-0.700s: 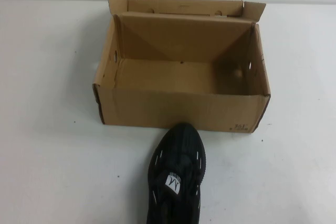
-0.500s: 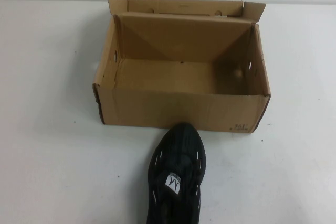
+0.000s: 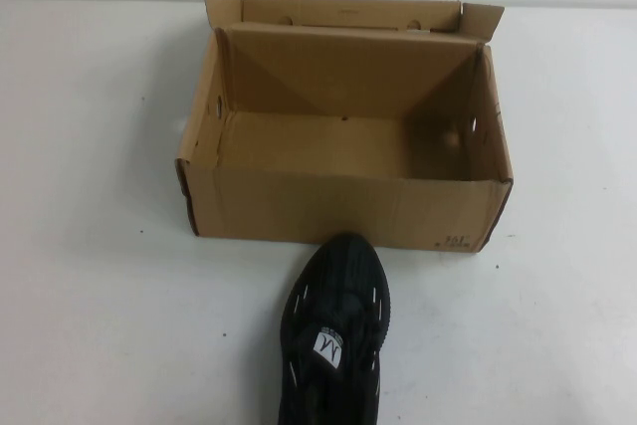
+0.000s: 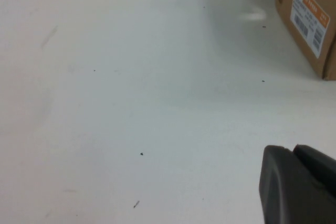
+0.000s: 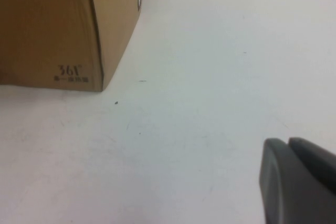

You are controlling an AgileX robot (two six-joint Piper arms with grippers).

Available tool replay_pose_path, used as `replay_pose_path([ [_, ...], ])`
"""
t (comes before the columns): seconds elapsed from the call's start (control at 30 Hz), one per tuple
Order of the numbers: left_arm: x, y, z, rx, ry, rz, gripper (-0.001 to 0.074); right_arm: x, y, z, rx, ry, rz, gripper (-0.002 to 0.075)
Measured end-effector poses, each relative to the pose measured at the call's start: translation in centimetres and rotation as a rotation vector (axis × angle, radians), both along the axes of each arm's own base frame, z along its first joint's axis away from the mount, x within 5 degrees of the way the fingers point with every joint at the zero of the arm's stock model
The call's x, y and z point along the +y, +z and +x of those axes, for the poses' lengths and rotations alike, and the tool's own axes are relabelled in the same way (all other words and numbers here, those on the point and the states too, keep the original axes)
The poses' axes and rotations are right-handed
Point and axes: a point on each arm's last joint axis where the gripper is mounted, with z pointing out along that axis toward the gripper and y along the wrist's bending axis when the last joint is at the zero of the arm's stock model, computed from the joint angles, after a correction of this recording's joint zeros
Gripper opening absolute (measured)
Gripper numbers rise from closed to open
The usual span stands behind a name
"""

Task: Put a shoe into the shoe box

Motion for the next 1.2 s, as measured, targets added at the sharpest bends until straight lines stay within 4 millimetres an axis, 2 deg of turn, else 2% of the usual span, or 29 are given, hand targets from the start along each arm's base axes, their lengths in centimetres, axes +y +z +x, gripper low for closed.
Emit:
replay_pose_path([
  [0.27,0.0,0.0,0.0,0.002,0.000,0.002,-0.0003,0.0,0.0,0.0,0.003,0.001,0.000,-0.0017],
  [0.4,-0.1,0.4,0.1,-0.050,-0.007,-0.004,-0.0003,-0.1,0.5,0.1,-0.052,-0.011,0.003,-0.0017],
  [0.53,-0.3,1.5,0.3,-0.171,-0.025,-0.016,-0.0003,-0.3,1.7,0.3,-0.185,-0.038,0.010,-0.0017],
  [0.63,-0.5,3.0,0.2,-0.328,-0.049,-0.035,-0.0003,-0.6,3.1,0.3,-0.338,-0.070,0.022,-0.0017],
  [0.9,-0.9,6.5,-0.8,-0.731,-0.111,-0.081,-0.0003,-1.6,7.3,-1.2,-0.842,-0.175,0.050,-0.0017],
  [1.0,-0.9,6.9,-1.0,-0.778,-0.119,-0.085,-0.0003,-1.7,7.9,-1.6,-0.917,-0.191,0.055,-0.0017],
  [1.2,-0.9,6.9,-1.0,-0.780,-0.119,-0.084,-0.0003,-1.8,8.0,-1.7,-0.934,-0.194,0.058,-0.0017],
])
